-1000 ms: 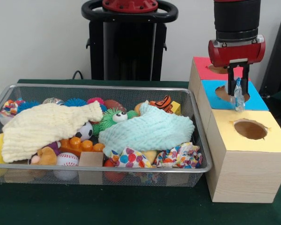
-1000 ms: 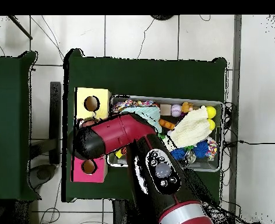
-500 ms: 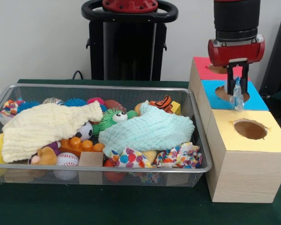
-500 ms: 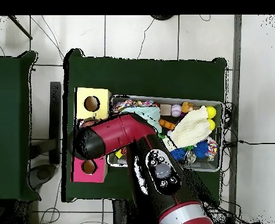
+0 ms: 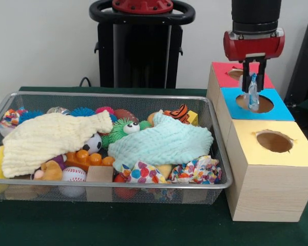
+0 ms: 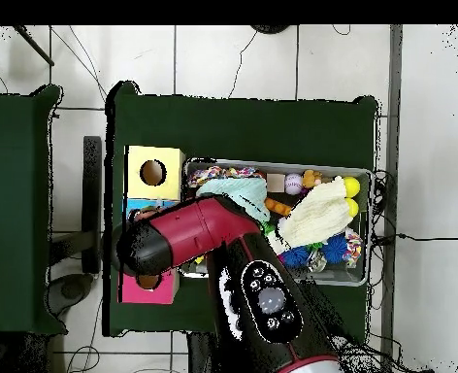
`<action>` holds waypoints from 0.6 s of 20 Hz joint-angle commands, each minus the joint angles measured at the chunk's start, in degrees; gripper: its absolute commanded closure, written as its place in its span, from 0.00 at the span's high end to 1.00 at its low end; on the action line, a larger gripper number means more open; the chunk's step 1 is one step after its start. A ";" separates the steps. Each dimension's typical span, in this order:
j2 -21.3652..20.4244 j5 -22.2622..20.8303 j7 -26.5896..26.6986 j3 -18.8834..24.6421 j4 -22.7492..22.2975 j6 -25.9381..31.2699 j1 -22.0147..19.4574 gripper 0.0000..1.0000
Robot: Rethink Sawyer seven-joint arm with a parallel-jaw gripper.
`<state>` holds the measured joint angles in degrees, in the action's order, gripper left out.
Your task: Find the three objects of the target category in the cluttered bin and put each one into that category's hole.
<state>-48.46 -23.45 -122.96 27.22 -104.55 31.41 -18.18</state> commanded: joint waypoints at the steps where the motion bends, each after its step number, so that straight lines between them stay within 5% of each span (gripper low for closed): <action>1: 0.05 -0.04 3.74 1.90 -5.85 3.98 -0.86 0.00; 12: 1.07 -3.94 3.82 -0.21 -5.19 2.15 0.42 0.00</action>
<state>-48.56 -23.52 -122.96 27.21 -107.61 31.43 -17.99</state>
